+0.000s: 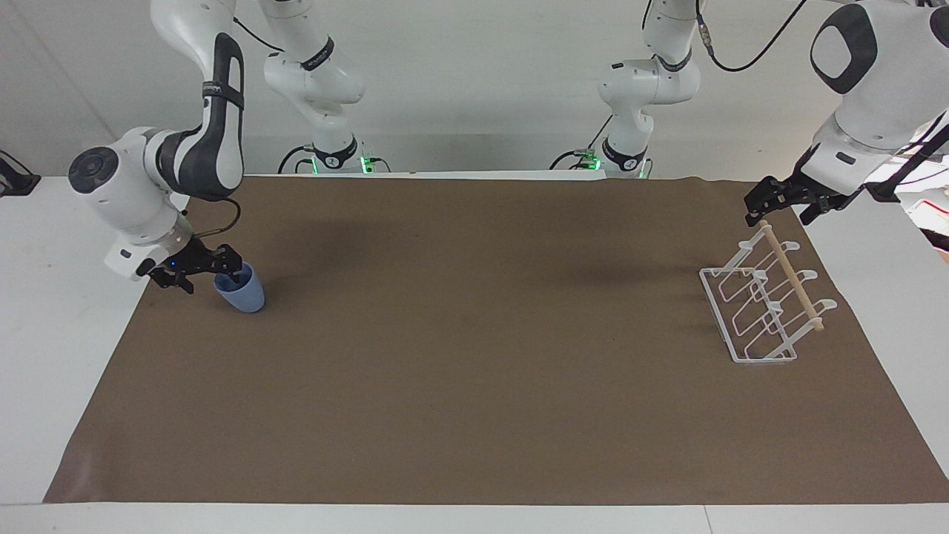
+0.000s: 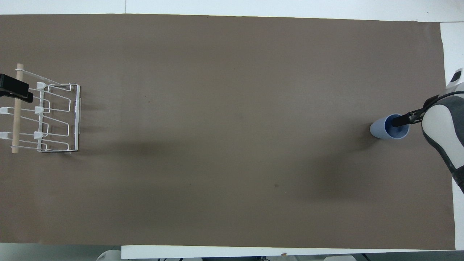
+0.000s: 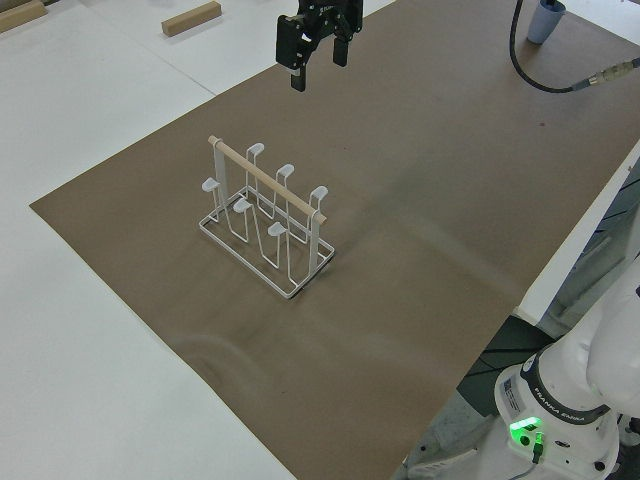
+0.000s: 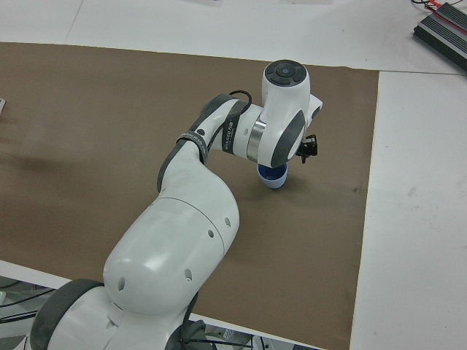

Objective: Hang cup on cup holder
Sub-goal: 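Reach the right gripper down and grasp the light blue cup, then lift the cup with the right gripper while the left gripper approaches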

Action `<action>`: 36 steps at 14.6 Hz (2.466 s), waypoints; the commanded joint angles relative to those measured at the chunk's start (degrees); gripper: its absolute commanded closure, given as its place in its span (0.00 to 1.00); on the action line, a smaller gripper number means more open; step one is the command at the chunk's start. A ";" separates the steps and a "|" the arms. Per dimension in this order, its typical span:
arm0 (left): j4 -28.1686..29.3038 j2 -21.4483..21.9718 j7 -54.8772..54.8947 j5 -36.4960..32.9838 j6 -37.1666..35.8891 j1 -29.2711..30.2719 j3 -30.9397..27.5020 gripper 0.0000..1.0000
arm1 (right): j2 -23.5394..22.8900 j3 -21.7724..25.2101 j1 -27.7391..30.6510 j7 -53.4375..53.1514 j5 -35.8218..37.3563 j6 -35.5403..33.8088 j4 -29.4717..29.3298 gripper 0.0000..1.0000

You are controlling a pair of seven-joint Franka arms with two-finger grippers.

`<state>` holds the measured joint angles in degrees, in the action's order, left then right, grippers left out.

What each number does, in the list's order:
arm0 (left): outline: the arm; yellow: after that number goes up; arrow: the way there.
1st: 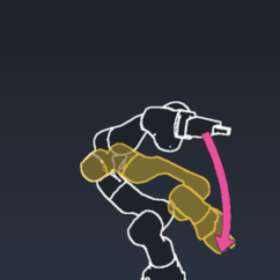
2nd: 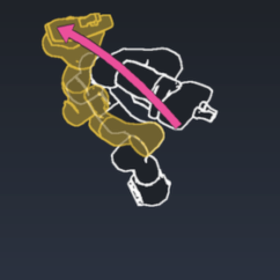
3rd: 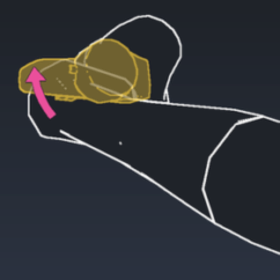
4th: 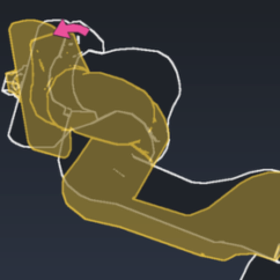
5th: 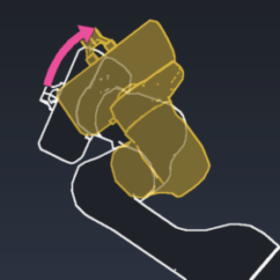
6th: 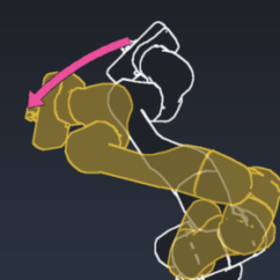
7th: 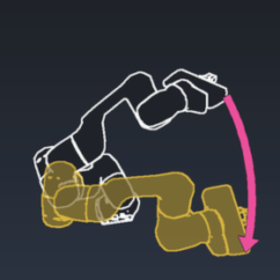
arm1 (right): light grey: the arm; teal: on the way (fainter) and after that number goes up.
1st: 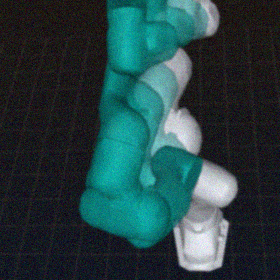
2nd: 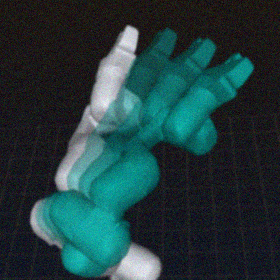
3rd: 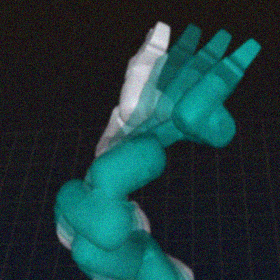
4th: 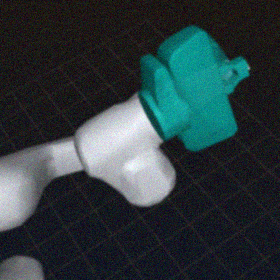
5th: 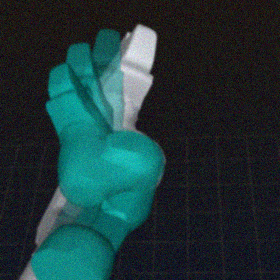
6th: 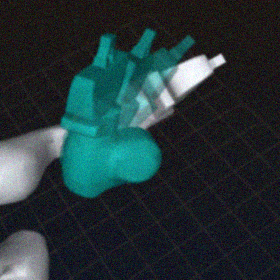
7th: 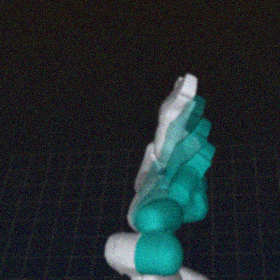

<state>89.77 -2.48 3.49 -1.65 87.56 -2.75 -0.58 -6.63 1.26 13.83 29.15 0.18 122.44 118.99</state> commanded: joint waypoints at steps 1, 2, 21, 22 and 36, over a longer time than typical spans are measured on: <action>1.20 0.63 0.47 -0.11 1.03 -0.59 -0.74 0.00 | 0.13 -0.20 0.50 1.88 -1.06 2.63 2.30 0.19; 1.20 0.63 0.47 -0.11 1.03 -0.59 -0.74 0.00 | 0.13 -0.11 0.41 1.88 -1.06 2.63 2.47 0.27; -0.19 0.99 -60.19 16.39 -0.72 -2.87 0.13 0.00 | 0.74 -2.84 -10.47 0.68 -46.97 -21.37 -12.20 1.00; -0.47 0.98 -67.75 18.07 -0.73 -5.05 1.01 0.00 | 0.74 -2.84 -12.75 -3.36 -51.90 -20.41 -12.03 1.00; 4.88 1.42 -101.92 31.27 12.46 -19.13 1.28 0.01 | 2.06 -2.84 -42.65 -16.93 -85.34 8.60 -7.19 1.00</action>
<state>91.52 -2.17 -97.91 28.89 98.80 -20.61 1.49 -5.70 -1.86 -28.21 13.08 -84.09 131.29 110.91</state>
